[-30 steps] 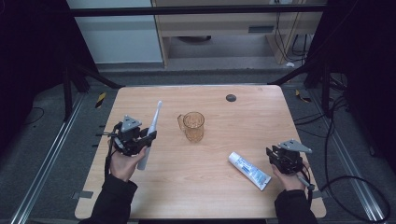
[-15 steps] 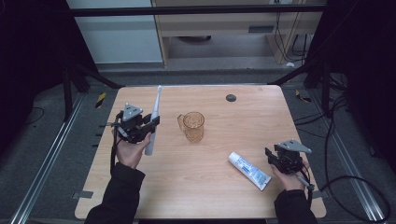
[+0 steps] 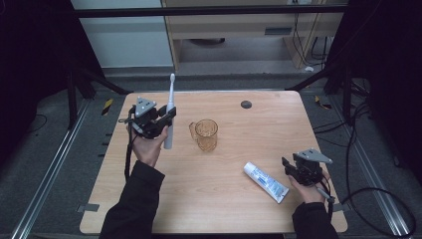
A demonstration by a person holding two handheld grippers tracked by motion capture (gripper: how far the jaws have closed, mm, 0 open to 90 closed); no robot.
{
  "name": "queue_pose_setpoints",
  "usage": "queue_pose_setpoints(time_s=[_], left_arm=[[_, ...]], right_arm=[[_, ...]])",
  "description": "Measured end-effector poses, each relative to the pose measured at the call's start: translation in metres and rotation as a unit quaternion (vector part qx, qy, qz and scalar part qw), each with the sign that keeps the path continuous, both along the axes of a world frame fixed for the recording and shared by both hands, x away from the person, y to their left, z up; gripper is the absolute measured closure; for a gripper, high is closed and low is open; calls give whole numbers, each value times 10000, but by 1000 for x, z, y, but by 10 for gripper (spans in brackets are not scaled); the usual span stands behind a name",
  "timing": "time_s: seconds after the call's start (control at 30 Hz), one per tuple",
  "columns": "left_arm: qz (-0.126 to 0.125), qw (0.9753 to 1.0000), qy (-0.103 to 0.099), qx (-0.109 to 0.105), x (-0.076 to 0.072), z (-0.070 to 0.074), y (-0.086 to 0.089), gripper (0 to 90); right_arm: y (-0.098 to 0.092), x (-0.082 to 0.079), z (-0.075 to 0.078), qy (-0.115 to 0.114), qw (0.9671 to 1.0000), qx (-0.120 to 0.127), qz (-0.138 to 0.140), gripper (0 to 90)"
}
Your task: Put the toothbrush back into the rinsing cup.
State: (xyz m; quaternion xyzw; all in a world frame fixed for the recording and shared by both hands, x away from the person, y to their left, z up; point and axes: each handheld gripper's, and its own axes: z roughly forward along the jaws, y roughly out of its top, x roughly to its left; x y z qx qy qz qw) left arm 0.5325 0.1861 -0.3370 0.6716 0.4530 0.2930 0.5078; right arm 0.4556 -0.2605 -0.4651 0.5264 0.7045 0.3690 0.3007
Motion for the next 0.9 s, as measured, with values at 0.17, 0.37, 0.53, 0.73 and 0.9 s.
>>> queue_pose_setpoints(time_s=[0.17,0.37,0.53,0.73,0.9], left_arm=[[55,9998,-154,-121,8,2,-8,669],[90,9993,-291,-200,18,8,-16,669],[90,9986,-426,-306,26,14,-21,669],[101,9976,-559,-400,33,15,-29,668],[78,9967,-675,-453,36,13,-38,668]], right_arm=[[0,0,-1,-34,10000,-11,7,531],[1,0,-1,-33,10000,-14,29,524],[0,1,-2,-46,10000,-4,-6,518],[0,1,-3,-53,10000,-31,5,512],[0,1,-4,-59,10000,-24,2,510]])
